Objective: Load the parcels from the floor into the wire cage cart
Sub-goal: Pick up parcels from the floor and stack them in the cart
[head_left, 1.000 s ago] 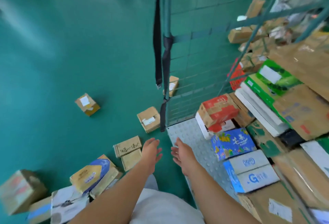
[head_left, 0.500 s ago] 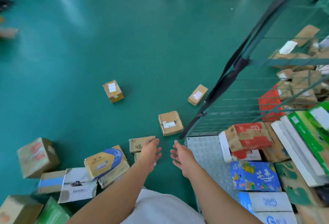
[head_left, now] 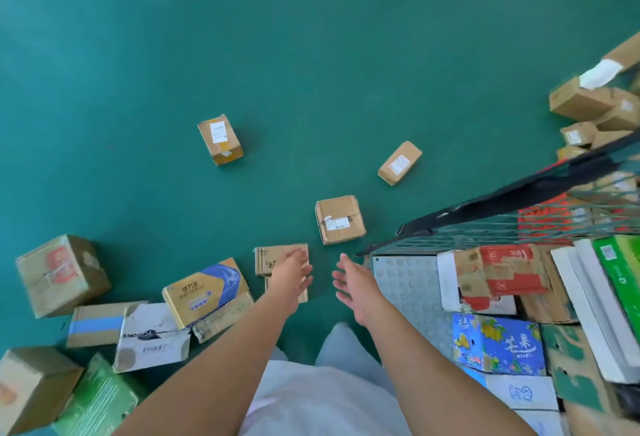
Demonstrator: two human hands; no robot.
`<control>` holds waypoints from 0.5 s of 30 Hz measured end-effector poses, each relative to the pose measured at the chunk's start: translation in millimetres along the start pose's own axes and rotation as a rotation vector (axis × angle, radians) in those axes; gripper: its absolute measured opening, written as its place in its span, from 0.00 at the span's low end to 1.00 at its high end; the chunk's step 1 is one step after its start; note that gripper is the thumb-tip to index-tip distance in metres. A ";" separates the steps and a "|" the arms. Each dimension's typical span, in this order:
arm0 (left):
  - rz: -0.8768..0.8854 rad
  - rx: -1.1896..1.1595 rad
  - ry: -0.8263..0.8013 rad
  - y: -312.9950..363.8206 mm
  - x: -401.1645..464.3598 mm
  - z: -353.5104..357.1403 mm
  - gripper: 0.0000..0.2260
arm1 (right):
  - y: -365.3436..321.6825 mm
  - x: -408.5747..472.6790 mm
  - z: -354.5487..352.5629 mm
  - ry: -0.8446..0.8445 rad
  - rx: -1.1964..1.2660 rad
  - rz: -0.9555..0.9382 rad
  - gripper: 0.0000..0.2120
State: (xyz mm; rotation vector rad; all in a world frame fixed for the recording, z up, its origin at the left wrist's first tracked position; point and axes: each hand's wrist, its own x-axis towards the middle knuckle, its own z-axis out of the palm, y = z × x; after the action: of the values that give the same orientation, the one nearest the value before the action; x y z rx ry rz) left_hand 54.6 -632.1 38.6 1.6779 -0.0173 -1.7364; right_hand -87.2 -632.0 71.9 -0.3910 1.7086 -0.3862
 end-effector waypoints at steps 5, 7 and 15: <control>-0.054 -0.019 0.045 8.2 40.0 14.1 0.05 | -24.2 61.1 -8.1 -0.019 -0.120 0.046 0.15; -0.065 -0.024 0.071 12.7 62.1 24.4 0.09 | -33.8 96.3 -11.2 -0.021 -0.190 0.059 0.15; -0.126 -0.101 0.165 11.9 206.4 82.5 0.07 | -65.5 271.4 -8.1 -0.084 -0.411 0.159 0.13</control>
State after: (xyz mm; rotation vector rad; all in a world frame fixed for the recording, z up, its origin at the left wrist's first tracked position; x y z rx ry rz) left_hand 7.6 -778.8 -122.1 1.7741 0.2534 -1.6543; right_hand -137.0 -815.4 -132.8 -0.5553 1.7195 0.1011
